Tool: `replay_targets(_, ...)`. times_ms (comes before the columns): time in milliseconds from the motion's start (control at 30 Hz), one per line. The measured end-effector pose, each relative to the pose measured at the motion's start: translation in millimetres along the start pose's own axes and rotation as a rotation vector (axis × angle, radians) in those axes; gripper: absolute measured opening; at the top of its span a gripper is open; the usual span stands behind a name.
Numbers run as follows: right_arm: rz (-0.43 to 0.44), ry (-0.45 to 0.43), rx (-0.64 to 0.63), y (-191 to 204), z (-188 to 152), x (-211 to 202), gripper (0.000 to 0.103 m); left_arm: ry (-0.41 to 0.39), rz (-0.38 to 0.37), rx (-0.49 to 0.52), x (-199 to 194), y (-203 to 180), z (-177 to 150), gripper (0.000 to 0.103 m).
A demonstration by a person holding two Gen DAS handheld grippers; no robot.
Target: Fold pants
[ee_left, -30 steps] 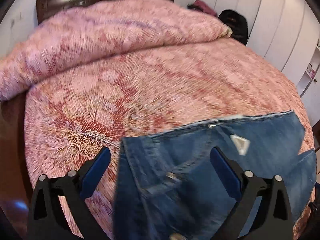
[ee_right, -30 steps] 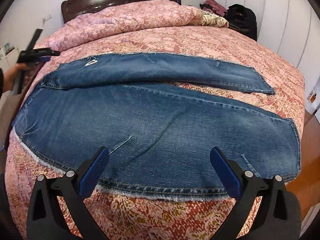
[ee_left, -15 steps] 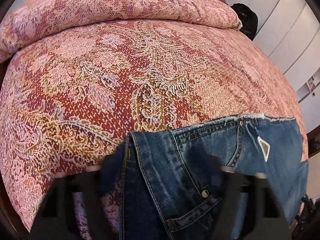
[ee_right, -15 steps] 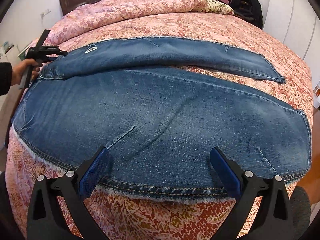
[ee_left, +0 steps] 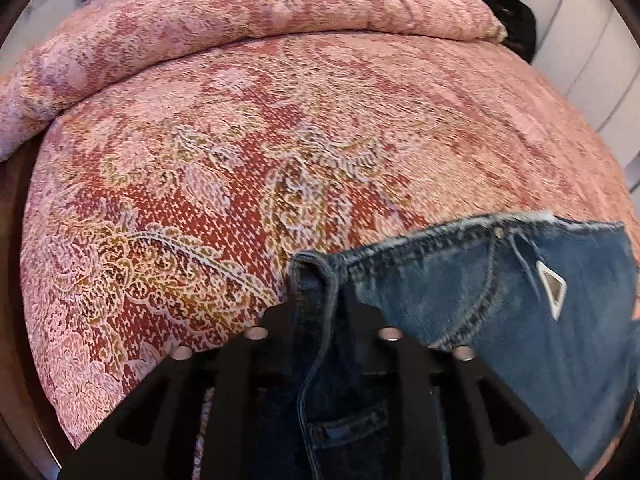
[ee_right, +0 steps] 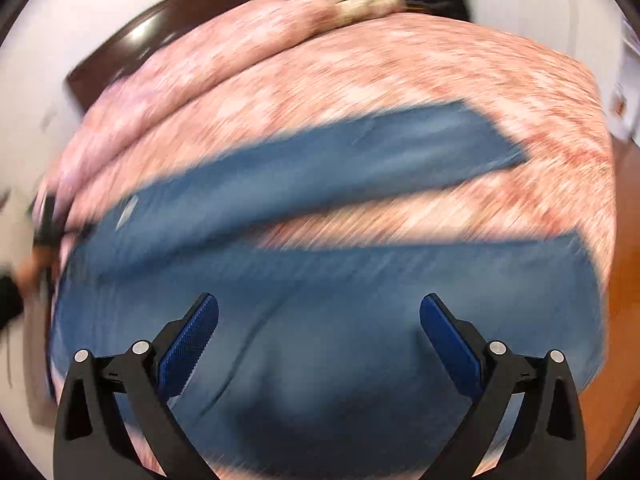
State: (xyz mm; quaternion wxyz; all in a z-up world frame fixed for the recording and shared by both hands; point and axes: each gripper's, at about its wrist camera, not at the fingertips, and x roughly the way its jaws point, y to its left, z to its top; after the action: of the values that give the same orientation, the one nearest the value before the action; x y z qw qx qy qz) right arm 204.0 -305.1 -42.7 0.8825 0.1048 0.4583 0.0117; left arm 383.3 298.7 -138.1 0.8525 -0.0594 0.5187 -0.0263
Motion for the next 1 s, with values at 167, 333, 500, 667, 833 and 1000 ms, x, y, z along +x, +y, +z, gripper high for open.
replay_targets(167, -0.063, 0.01, 0.106, -95, 111, 29, 0.1, 0.02, -0.025, -0.053, 8, 0, 9, 0.04)
replay_targets(333, -0.123, 0.119, 0.108, -146, 194, 98, 0.1, 0.038, 0.012, 0.002, 18, -12, 15, 0.044)
replay_targets(500, -0.133, 0.183, 0.132, -171, 229, 148, 0.086, 0.071, 0.02, 0.047, 28, -26, 34, 0.034)
replay_targets(667, -0.191, 0.307, 0.038, -165, 226, 190, 0.051, 0.074, 0.052, 0.07, 31, -39, 43, 0.012)
replay_targets(833, -0.189, 0.274, -0.11, -137, 227, 179, 0.014, 0.0, 0.053, 0.031, 11, -45, 42, 0.01)
replay_targets(1000, -0.152, 0.117, -0.175, -125, 223, 119, 0.013, -0.178, -0.055, -0.04, -36, -36, 38, 0.01)
